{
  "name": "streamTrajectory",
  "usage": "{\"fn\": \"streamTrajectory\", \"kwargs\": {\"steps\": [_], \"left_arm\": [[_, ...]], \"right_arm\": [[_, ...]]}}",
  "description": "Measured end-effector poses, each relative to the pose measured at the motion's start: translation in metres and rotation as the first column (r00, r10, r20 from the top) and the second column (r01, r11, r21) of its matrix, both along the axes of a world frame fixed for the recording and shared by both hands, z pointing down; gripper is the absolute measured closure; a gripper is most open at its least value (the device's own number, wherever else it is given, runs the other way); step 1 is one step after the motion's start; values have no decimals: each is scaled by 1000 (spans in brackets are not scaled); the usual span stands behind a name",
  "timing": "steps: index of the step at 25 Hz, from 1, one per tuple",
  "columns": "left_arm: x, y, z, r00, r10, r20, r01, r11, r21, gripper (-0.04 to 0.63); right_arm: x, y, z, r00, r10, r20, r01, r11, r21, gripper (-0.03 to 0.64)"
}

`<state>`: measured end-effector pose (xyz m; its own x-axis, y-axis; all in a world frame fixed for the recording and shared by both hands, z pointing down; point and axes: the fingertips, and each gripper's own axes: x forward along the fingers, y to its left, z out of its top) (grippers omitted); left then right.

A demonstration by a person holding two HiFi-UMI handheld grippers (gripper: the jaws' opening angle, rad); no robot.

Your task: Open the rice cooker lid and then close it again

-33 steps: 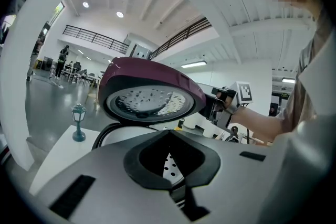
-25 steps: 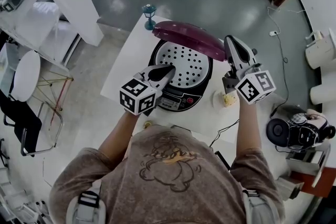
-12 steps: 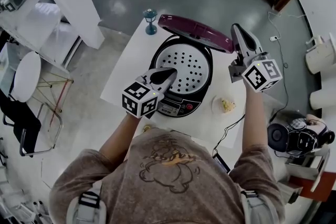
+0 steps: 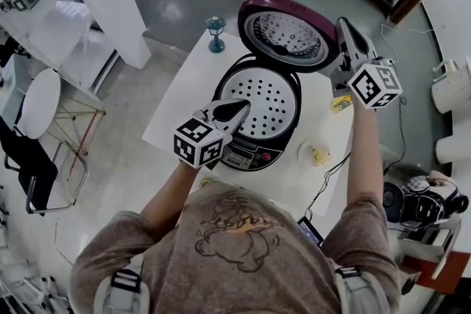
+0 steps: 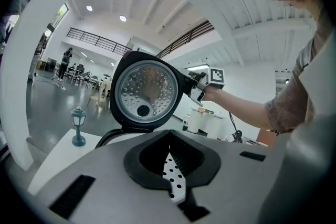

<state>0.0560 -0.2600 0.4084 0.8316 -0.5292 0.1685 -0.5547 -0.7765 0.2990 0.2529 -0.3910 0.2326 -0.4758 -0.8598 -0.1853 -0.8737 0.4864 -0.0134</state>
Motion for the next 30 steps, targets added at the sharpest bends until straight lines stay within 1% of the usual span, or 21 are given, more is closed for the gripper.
{"fn": "streamTrajectory", "kwargs": {"steps": [4, 7, 11, 15, 18, 20, 23, 28, 30], "left_arm": [[-2, -4, 0, 1000, -12, 0, 12, 1000, -7, 574], [-3, -7, 1, 1000, -22, -2, 22, 1000, -9, 574], [-1, -9, -1, 1000, -27, -7, 27, 1000, -10, 574], [0, -8, -4, 1000, -30, -10, 30, 1000, -8, 574], [2, -6, -4, 1000, -28, -14, 28, 1000, -9, 574], [3, -4, -4, 1000, -21, -10, 21, 1000, -11, 574], [4, 0, -3, 1000, -12, -9, 12, 1000, -15, 574], [4, 4, -5, 1000, -7, -20, 7, 1000, -16, 574], [2, 6, -7, 999, -7, -33, 6, 1000, -21, 574]], "right_arm": [[7, -15, -2, 1000, 11, 12, -10, 1000, -6, 614], [8, -19, -2, 1000, -11, 18, 11, 1000, -2, 612], [7, -16, -3, 1000, -25, 6, 25, 1000, 15, 612], [11, -9, -2, 1000, -10, -25, 11, 1000, 21, 612], [25, 1, -1, 1000, 14, -3, -14, 1000, 21, 611], [33, 7, -2, 1000, 26, 15, -26, 999, 23, 594], [37, 18, -3, 1000, 16, 15, -16, 999, 29, 544], [30, 30, 2, 1000, -20, -5, 20, 1000, 21, 423], [25, 32, 6, 999, -31, -28, 31, 999, 10, 375]]}}
